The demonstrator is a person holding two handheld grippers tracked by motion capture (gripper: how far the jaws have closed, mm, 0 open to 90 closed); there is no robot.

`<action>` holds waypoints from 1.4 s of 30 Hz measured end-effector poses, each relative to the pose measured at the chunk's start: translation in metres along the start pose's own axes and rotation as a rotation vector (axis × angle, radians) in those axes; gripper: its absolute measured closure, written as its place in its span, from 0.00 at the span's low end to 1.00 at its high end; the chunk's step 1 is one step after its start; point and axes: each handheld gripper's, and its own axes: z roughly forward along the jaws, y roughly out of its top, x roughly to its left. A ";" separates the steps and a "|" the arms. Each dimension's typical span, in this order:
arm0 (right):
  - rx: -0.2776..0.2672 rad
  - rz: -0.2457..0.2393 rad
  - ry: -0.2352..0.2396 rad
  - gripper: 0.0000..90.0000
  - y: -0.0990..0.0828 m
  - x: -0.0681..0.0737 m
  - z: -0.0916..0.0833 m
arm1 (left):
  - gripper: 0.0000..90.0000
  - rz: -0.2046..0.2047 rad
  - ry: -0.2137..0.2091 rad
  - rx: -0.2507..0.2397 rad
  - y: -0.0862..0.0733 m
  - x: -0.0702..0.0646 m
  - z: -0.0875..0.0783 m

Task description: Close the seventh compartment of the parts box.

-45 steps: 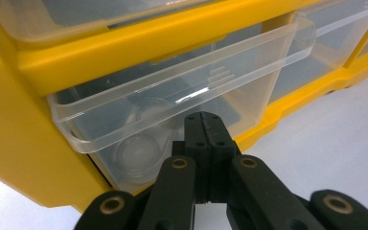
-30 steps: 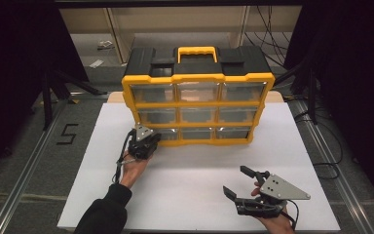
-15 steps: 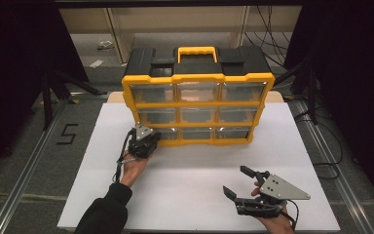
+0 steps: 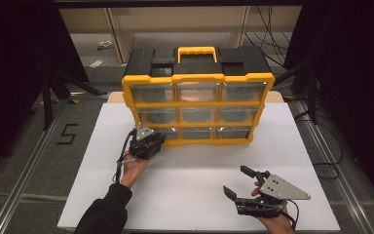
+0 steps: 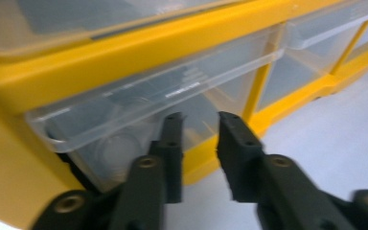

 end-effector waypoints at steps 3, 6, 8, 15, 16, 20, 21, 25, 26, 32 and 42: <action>0.000 0.000 0.001 0.21 0.000 0.000 0.000 | 0.69 0.015 -0.004 0.016 0.000 -0.004 -0.002; 0.000 0.000 0.000 0.22 0.000 0.000 0.000 | 0.64 0.019 -0.023 0.018 0.001 -0.007 -0.005; 0.000 0.000 -0.001 0.22 0.000 0.000 0.000 | 0.57 0.023 -0.031 0.019 0.002 -0.010 -0.006; 0.001 0.000 -0.002 0.22 0.000 0.000 0.000 | 0.38 0.026 -0.092 0.039 0.004 -0.017 -0.012; 0.000 -0.001 -0.002 0.22 0.000 0.000 0.000 | 0.36 0.030 -0.091 0.042 0.004 -0.018 -0.013; 0.002 -0.001 -0.001 0.22 0.000 0.000 0.000 | 0.29 0.029 -0.105 0.024 0.005 -0.020 -0.016; 0.000 -0.002 0.001 0.22 0.000 0.000 0.000 | 0.28 0.027 -0.114 0.017 0.005 -0.021 -0.016; 0.001 -0.001 -0.001 0.22 0.000 0.000 0.000 | 0.24 0.033 -0.124 0.017 0.005 -0.023 -0.017; 0.000 -0.001 0.001 0.22 0.000 0.000 0.000 | 0.23 0.032 -0.129 0.016 0.005 -0.023 -0.018; -0.001 -0.001 0.001 0.22 0.000 0.000 0.000 | 0.21 0.031 -0.160 -0.018 0.007 -0.026 -0.024; 0.000 0.000 0.000 0.22 0.000 0.000 0.000 | 0.19 0.025 -0.212 -0.092 0.010 -0.032 -0.038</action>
